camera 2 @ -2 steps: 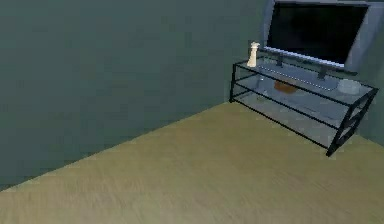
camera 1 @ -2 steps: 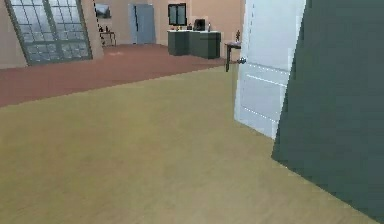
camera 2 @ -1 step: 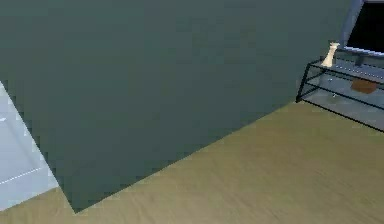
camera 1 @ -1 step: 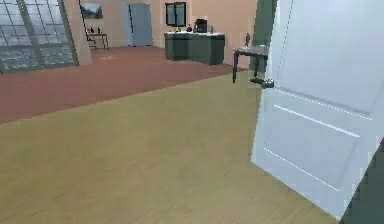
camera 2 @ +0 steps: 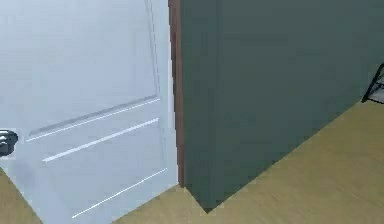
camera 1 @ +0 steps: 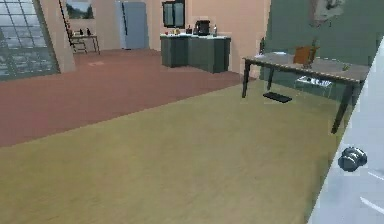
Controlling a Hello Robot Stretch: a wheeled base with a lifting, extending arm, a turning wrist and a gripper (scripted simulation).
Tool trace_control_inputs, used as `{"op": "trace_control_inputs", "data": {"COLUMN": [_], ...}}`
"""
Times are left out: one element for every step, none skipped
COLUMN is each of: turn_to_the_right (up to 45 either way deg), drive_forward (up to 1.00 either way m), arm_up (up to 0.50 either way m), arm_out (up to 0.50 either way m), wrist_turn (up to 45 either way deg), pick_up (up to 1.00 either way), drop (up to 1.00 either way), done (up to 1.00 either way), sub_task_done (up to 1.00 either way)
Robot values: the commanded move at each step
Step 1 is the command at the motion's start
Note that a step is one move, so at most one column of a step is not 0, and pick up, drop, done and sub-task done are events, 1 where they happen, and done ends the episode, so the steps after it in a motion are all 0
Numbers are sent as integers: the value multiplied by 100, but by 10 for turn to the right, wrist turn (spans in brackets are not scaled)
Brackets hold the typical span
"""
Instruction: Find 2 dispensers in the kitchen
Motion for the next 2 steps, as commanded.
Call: {"op": "trace_control_inputs", "data": {"turn_to_the_right": [0,-30], "drive_forward": [100,0], "arm_up": [0,0], "arm_out": [0,0], "wrist_turn": [0,0], "pick_up": [0,0], "drop": [0,0], "done": [0,0], "sub_task_done": [0,0]}}
